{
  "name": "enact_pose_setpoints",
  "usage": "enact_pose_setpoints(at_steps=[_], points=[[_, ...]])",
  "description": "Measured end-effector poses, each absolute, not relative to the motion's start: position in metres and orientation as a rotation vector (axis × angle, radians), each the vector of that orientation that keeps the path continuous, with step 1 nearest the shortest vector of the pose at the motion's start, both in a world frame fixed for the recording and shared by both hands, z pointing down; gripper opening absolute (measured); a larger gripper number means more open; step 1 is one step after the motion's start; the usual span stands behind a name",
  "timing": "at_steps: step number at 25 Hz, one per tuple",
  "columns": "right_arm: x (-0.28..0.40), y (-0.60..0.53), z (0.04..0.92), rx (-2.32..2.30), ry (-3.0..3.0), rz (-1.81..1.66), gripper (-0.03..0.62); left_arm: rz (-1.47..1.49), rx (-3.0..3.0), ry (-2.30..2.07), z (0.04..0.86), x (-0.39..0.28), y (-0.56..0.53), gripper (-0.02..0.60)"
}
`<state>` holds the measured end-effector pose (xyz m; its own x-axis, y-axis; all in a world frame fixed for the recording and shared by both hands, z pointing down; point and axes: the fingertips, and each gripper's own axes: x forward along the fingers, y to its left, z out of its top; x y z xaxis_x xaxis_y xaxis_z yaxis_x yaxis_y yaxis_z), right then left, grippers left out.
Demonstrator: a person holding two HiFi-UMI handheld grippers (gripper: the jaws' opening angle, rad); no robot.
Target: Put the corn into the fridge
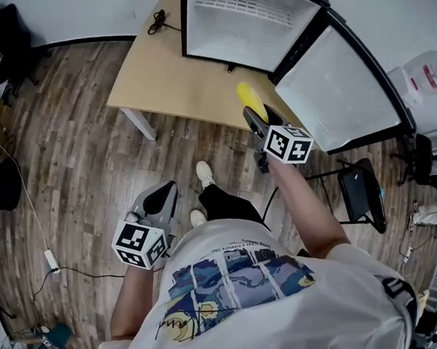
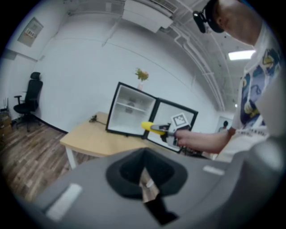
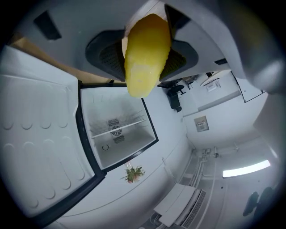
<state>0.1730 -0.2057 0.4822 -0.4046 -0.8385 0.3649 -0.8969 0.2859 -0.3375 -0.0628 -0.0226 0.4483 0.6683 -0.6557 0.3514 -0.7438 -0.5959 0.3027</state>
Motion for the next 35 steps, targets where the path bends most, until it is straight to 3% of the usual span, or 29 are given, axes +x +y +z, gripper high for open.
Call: enact_pose_setpoints(at_steps=[21,35], points=[[0.149,-0.512,0.564,1.559,-2.312,0.655,0.238,0.354,2.293,-1.448,0.425,-0.117,-0.206,0.008],[0.123,-0.624,0.613,1.518,-2.244,0.583,0.238,0.359,2.125,-1.621,0.427,-0.147,-0.251,0.009]])
